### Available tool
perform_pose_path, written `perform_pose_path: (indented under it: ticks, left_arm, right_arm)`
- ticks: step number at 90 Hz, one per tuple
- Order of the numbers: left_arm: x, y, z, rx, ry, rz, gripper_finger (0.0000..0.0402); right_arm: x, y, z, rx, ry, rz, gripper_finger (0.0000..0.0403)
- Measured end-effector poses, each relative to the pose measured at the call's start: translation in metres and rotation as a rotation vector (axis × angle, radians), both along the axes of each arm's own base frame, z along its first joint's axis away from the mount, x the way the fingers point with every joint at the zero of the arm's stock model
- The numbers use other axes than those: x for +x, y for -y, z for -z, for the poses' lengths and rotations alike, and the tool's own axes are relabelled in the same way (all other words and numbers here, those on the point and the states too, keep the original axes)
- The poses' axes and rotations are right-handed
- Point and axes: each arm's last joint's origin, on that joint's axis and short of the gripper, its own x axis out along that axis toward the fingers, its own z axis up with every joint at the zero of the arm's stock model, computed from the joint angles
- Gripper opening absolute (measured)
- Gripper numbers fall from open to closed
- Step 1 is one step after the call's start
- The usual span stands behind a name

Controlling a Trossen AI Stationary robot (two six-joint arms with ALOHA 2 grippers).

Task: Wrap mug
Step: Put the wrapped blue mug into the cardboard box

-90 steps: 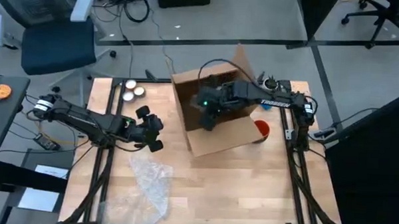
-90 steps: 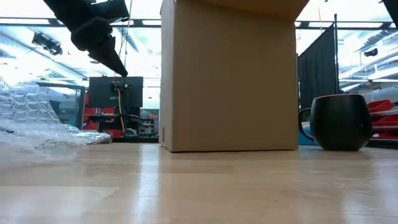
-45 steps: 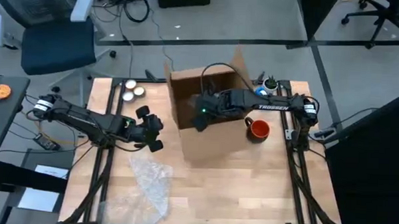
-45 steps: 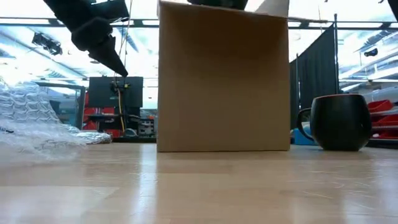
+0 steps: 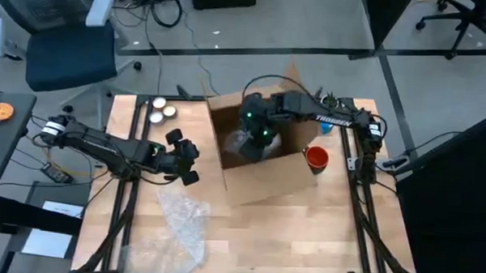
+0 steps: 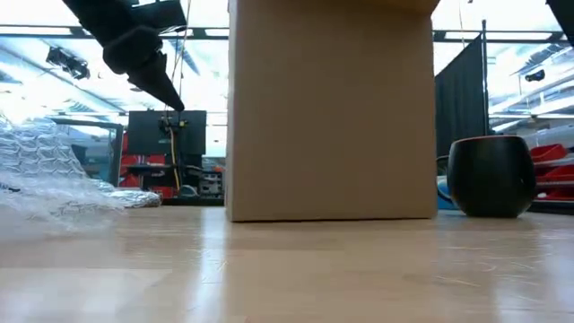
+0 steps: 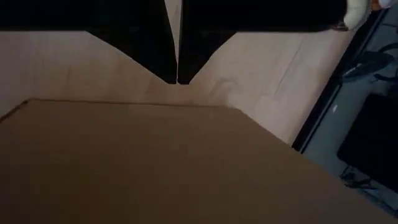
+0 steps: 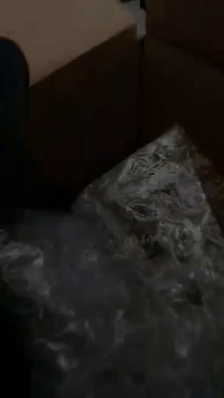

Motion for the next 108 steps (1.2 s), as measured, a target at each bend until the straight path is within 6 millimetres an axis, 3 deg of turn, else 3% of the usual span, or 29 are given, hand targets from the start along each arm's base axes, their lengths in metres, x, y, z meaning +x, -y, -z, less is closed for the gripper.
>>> perform_pose_path:
  ticks: [15, 35, 61, 98, 108]
  left_arm:
    - [0.001, 0.000, 0.000, 0.002, 0.004, 0.003, 0.0000]
    - [0.004, 0.001, -0.002, 0.005, 0.032, 0.016, 0.0000]
    - [0.006, 0.001, 0.000, 0.020, 0.018, 0.032, 0.0000]
    - [0.007, 0.002, 0.000, 0.020, 0.016, 0.032, 0.0000]
    - [0.007, 0.002, 0.000, 0.020, 0.016, 0.032, 0.0000]
  right_arm:
    - [-0.001, -0.004, -0.007, 0.059, 0.096, -0.188, 0.0006]
    - [0.002, -0.003, 0.018, 0.315, 0.022, -0.266, 0.0006]
    - [0.003, 0.002, 0.023, 0.308, 0.028, -0.296, 0.0006]
    - [0.004, 0.030, 0.033, -0.406, -0.163, 0.157, 0.0006]
    - [0.011, 0.035, 0.045, -0.458, -0.207, 0.157, 0.0006]
